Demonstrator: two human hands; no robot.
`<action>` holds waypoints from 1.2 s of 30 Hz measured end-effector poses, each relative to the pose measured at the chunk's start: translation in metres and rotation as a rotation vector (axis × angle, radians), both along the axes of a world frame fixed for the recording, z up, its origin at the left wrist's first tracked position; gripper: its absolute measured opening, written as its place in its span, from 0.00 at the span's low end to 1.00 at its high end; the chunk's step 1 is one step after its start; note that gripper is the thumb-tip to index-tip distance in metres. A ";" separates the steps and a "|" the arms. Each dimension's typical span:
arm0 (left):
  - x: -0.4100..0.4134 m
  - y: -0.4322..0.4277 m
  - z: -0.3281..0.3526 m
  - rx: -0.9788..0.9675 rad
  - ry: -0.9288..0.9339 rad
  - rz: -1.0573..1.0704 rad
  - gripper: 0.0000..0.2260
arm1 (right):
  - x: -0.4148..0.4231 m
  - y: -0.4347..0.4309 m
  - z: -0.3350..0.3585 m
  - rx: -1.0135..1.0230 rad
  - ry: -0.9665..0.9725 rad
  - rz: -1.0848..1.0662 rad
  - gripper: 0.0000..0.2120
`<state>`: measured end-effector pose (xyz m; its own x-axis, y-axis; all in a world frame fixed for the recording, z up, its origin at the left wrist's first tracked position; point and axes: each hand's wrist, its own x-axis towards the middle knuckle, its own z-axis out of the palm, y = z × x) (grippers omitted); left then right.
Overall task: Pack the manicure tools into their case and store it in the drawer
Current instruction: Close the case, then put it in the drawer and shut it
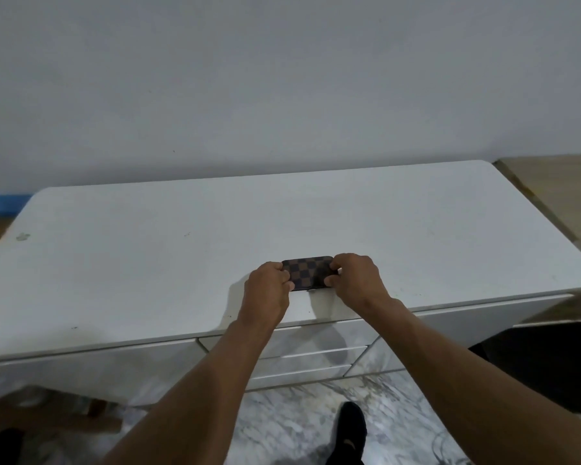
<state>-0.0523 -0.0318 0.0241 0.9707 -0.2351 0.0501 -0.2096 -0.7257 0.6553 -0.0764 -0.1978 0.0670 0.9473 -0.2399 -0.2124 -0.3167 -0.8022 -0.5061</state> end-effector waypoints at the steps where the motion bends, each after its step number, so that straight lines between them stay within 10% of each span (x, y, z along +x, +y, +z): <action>1: 0.000 0.000 -0.001 0.005 0.000 -0.003 0.05 | -0.001 0.000 0.000 0.006 -0.009 -0.006 0.09; 18: -0.018 -0.008 -0.002 -0.200 0.066 0.248 0.14 | -0.025 -0.003 -0.010 0.155 -0.130 -0.002 0.17; 23: -0.054 -0.003 -0.006 -0.234 -0.197 0.247 0.10 | -0.065 -0.008 -0.023 0.102 -0.252 0.119 0.18; 36: -0.129 0.032 -0.071 0.297 -0.162 -0.030 0.20 | -0.121 0.012 -0.080 -0.184 -0.145 0.294 0.28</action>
